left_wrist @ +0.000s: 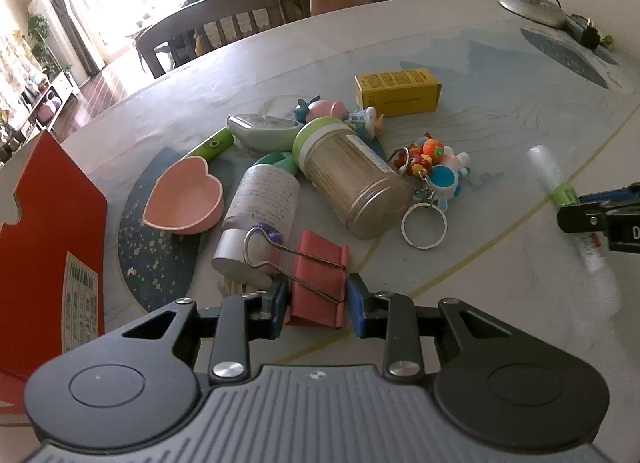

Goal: Organize rigid objects
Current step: 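Grasp the pink binder clip with the left tool while the right tool grasps the glue stick, then carry both items over the cardboard box and release them inside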

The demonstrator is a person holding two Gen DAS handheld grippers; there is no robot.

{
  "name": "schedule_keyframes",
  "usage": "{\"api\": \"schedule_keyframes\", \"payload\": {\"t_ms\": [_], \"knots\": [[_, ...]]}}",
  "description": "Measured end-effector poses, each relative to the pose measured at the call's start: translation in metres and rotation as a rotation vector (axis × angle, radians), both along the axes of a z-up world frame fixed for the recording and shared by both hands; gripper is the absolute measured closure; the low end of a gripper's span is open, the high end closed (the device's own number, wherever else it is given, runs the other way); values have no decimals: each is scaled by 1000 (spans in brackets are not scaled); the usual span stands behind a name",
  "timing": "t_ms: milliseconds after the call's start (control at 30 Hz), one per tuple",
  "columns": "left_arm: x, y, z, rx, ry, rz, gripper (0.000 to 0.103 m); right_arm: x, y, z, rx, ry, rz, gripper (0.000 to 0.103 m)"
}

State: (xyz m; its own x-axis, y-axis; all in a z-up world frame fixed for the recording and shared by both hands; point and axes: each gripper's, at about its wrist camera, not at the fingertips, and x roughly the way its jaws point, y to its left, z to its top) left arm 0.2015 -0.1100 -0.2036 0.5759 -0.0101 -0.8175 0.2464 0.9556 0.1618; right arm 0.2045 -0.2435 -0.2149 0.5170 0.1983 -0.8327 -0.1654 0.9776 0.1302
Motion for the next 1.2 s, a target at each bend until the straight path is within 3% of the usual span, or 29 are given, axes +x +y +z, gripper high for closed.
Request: {"api": "schedule_keyframes", "payload": {"t_ms": [300,600,967,1200], "knots": [[-9,17,11,-75,28,53,74,-14,-7,8,53,5,28,86],[-28,33,31,-132,24,97,75,-30,2,39,125,-9,111,86],[-49,59,70,-205,-29,155,75,-38,40,72,167,-30,222,86],[-55,90,101,-244,-68,158,75,-43,78,99,165,-93,283,86]]}}
